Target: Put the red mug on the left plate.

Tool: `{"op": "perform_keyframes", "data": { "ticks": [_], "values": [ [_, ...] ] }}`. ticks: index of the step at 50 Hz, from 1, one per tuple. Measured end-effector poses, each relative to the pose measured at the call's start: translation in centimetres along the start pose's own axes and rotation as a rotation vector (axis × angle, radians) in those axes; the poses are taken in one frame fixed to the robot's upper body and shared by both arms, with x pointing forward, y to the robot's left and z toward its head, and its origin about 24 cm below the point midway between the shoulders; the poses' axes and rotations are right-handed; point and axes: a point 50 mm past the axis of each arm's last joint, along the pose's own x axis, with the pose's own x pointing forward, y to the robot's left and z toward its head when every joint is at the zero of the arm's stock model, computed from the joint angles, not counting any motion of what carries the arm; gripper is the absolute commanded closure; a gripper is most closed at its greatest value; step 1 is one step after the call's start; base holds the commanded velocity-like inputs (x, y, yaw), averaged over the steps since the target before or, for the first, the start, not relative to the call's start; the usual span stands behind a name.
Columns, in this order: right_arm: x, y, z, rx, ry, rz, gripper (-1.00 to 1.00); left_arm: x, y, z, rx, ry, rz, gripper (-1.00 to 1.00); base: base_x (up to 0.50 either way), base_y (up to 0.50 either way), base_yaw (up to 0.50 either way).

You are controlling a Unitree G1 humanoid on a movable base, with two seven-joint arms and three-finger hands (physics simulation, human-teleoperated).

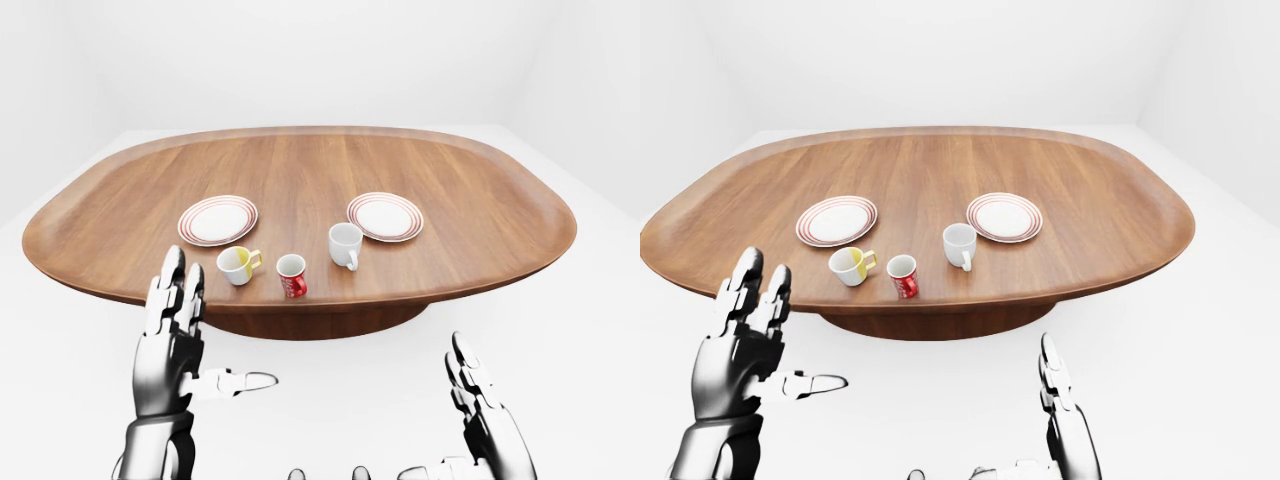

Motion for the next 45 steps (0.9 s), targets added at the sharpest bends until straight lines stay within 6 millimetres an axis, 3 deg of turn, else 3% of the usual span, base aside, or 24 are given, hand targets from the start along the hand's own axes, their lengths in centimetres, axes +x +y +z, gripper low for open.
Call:
{"op": "perform_keyframes", "data": {
  "ticks": [20, 45],
  "values": [
    [-0.78, 0.11, 0.04, -0.023, 0.023, -0.003, -1.00, -0.85, 0.21, 0.85, 0.011, -0.032, 0.008, -1.00, 0.00, 0.01, 0.00],
    [-0.95, 0.22, -0.02, -0.053, 0.031, 0.004, -1.00, -0.64, 0.00, 0.36, 0.019, -0.020, 0.004, -1.00, 0.10, 0.50, 0.00]
  ]
}}
